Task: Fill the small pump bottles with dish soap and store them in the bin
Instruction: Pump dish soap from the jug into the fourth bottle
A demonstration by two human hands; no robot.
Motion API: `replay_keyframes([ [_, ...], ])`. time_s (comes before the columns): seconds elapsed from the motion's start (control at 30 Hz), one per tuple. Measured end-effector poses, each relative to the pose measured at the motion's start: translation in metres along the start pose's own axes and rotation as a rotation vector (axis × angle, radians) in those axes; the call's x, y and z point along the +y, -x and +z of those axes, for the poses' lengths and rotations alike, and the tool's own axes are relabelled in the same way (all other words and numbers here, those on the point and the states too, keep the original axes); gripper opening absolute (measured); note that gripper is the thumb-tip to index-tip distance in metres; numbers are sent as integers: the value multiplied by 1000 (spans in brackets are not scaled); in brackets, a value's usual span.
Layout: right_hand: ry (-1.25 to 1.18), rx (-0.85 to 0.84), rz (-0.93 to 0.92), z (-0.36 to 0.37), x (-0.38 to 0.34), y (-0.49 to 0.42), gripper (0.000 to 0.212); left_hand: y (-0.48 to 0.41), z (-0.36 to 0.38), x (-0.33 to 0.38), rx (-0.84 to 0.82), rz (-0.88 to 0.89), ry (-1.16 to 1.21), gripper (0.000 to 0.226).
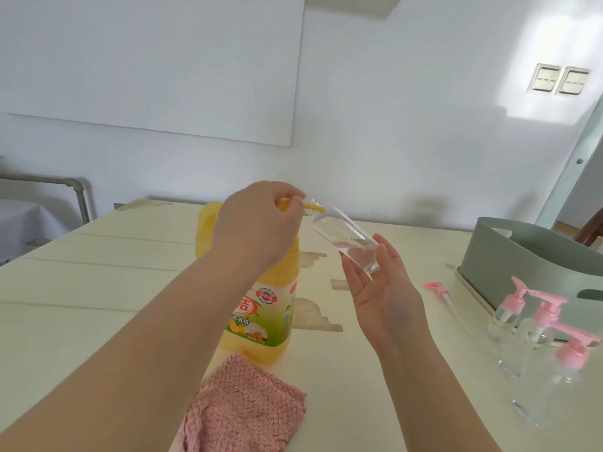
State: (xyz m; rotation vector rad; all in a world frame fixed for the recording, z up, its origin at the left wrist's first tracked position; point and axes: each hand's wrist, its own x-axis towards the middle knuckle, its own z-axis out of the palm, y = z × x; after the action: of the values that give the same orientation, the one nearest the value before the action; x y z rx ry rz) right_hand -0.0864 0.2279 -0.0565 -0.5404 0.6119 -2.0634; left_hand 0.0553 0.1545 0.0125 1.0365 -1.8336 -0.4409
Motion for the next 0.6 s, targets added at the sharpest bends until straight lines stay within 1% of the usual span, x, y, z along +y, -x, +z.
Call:
replay_keyframes([
  [0.13, 15, -14, -21, 2, -1, -1, 15, 3, 3, -4, 0, 41, 46, 22],
  [0.23, 31, -24, -29, 2, 1, -2, 23, 13, 10, -11, 53, 80, 97, 22],
  [0.3, 41, -25, -36, 1, 3, -2, 23, 16, 13, -13, 114, 114, 90, 22],
  [0.4, 46, -16, -40, -1, 6, -3, 19, 17, 18, -17, 163, 135, 57, 23],
  [0.5, 50, -15, -31, -2, 7, -4, 21, 19, 24, -23, 178, 162, 23, 30],
  [0.6, 50, -4, -26, -2, 8, -3, 28, 20, 29, -26, 171, 141, -12, 33],
])
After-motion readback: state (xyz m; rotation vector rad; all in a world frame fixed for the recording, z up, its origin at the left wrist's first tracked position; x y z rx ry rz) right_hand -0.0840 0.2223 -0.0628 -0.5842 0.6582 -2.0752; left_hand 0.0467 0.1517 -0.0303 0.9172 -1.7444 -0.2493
